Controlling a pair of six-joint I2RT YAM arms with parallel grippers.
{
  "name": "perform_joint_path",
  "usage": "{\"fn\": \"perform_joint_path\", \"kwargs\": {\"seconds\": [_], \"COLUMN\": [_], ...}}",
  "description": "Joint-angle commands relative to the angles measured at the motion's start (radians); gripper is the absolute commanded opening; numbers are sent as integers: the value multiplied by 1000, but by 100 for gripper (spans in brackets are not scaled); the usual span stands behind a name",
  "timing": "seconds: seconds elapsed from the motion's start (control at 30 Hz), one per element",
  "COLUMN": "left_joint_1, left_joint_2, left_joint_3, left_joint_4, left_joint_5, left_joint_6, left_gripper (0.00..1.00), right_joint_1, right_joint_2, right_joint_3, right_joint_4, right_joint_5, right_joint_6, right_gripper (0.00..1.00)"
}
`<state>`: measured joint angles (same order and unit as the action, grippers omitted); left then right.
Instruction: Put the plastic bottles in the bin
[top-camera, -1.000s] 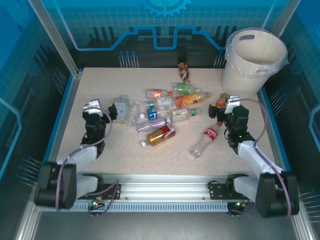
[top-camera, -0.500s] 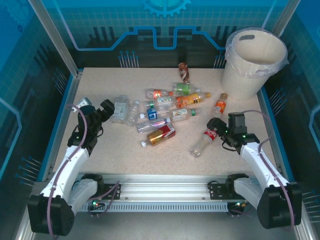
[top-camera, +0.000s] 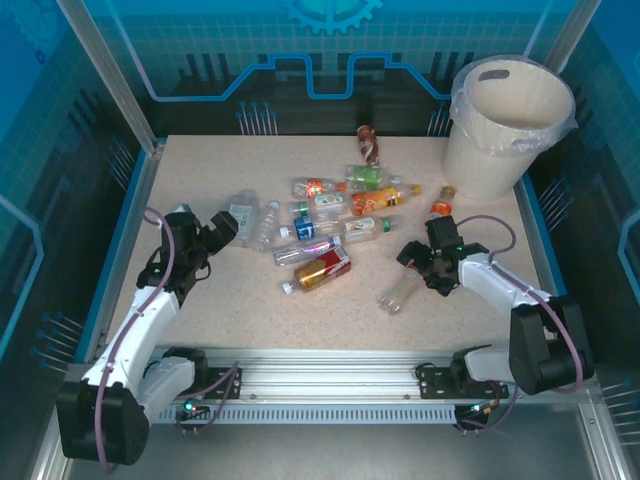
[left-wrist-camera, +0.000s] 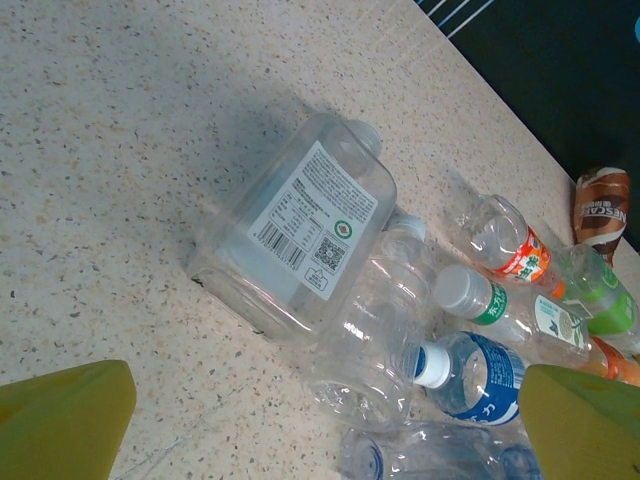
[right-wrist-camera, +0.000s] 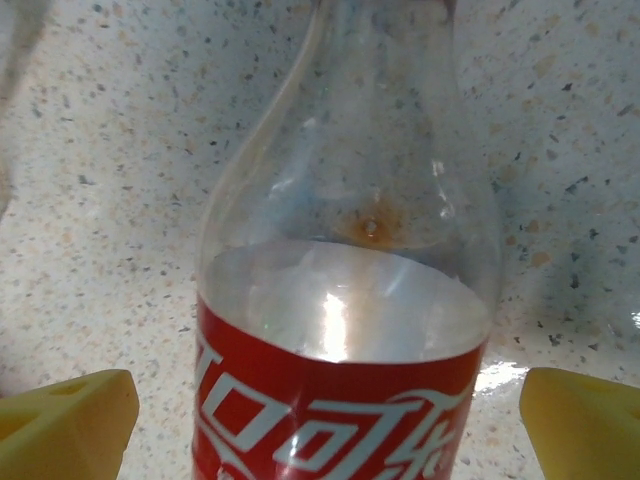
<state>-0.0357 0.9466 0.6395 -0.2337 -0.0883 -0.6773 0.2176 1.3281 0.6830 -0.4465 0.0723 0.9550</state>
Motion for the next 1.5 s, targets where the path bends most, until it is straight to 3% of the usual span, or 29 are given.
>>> {"fn": "perform_joint_path", "kwargs": {"seconds": [0.0,0.27,0.43,0.57,0.67,0.83,1.1,1.23,1.33,1.47], "left_joint_1": [-1,-1,-1,-1,0,-1,-4,-4,-4,-4], "left_joint_2": [4,23,42,42,46,84,149,161,159,159], "left_joint_3": [40,59,106,89,62,93,90,95,97,98], "left_joint_4": [-59,-77,-129,-72,-6,45,190,198,198,196], "left_joint_5": [4,-34,-61,-12,28,172,315,334,331,324], "left_joint_6": [34,70,134,63,-28,-33,-60,-50,-40,-32], "left_gripper": [99,99,99,99,99,99,99,99,99,99], "right_joint_1": [31,40,40,30,28,37,37,14,-60,-85], "right_joint_2": [39,49,-42,-122,-170,-252,-173,-65,38,187], "right_joint_3": [20,-45,-97,-106,-78,-12,218,396,544,794], "right_joint_4": [17,79,86,105,119,207,452,561,615,656], "right_joint_5": [76,107,138,123,116,103,163,292,274,295], "right_joint_6": [57,31,9,0,-18,-129,-427,-609,-609,-707], "right_gripper": [99,79,67,53,49,47,46,45,44,43]}}
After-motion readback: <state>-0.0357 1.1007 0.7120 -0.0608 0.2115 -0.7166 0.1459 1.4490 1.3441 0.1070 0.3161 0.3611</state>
